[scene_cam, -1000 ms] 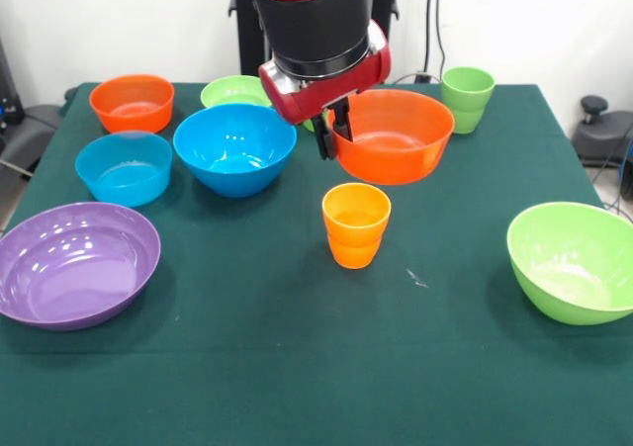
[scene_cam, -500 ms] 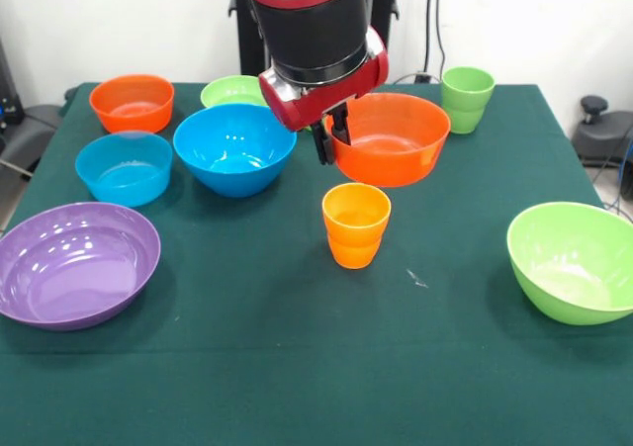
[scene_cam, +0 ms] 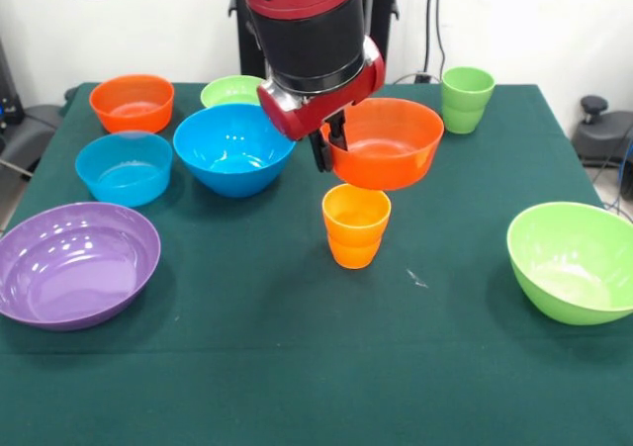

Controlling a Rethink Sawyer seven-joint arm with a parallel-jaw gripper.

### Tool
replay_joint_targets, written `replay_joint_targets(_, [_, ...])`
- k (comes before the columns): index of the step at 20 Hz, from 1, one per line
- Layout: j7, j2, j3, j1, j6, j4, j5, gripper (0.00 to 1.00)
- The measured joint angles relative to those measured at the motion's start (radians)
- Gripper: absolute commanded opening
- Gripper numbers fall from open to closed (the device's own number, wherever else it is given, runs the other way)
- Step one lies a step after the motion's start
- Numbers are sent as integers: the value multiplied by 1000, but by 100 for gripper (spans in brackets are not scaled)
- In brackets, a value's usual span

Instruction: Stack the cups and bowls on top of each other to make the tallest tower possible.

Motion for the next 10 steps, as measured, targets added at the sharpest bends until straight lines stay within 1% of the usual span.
replay_joint_targets(10, [-41,26,0,0,0,-54,-1,0])
